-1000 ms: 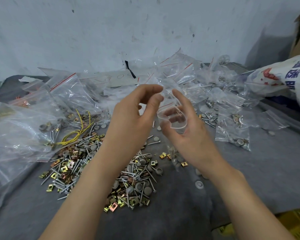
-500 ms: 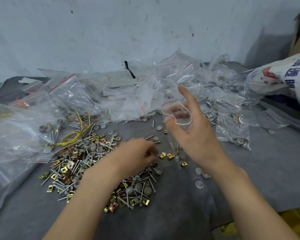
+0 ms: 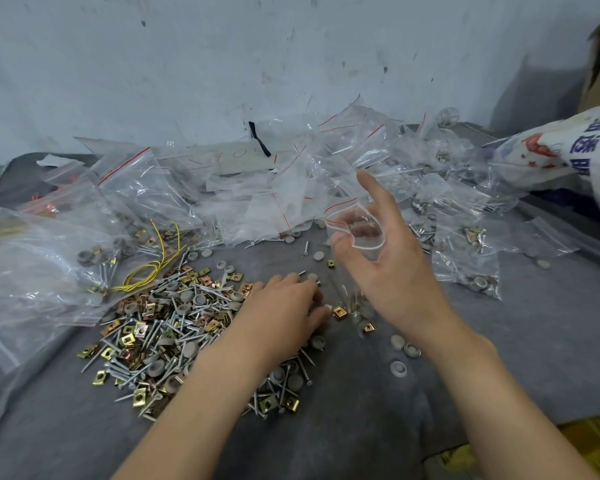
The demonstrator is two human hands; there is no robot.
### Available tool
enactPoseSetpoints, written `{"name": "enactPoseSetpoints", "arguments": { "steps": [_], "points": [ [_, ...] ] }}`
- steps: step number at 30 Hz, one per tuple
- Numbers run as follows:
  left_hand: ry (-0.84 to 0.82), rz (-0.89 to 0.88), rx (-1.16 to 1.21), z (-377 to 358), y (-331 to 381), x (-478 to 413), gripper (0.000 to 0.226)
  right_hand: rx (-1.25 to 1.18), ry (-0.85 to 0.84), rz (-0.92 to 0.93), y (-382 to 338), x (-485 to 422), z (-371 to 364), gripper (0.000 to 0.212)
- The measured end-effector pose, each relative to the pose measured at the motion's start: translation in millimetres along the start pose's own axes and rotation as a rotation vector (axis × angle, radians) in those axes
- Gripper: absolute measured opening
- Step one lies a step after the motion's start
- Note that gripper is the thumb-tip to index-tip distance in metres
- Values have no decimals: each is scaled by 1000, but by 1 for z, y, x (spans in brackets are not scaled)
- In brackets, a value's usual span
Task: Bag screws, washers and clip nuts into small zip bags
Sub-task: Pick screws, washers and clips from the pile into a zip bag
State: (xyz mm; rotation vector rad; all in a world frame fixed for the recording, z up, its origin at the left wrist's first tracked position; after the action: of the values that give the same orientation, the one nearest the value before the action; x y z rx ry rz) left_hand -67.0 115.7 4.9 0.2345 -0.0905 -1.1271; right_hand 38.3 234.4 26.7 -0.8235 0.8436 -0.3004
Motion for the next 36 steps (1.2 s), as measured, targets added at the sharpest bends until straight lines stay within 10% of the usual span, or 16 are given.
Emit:
{"name": "enactPoseSetpoints", "arguments": {
  "steps": [26, 36],
  "points": [
    [14, -100, 198, -5, -4, -4, 26, 3, 0, 3, -1, 0, 4, 70],
    [168, 6, 700, 5, -20, -11, 21, 4, 9, -5, 1, -1, 5, 69]
  ]
}}
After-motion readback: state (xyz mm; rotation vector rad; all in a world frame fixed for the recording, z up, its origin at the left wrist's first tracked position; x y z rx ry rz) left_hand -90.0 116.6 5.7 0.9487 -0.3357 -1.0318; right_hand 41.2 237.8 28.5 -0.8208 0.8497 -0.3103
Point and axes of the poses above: each hand's wrist, its own x-axis away from the middle knuckle, its own z-axis out of the back of the hand, y = z × x, the point moved 2 cm from there along -x, towards the middle knuckle, and after that the axes turned 3 degrees about x, right-handed, at the moved point
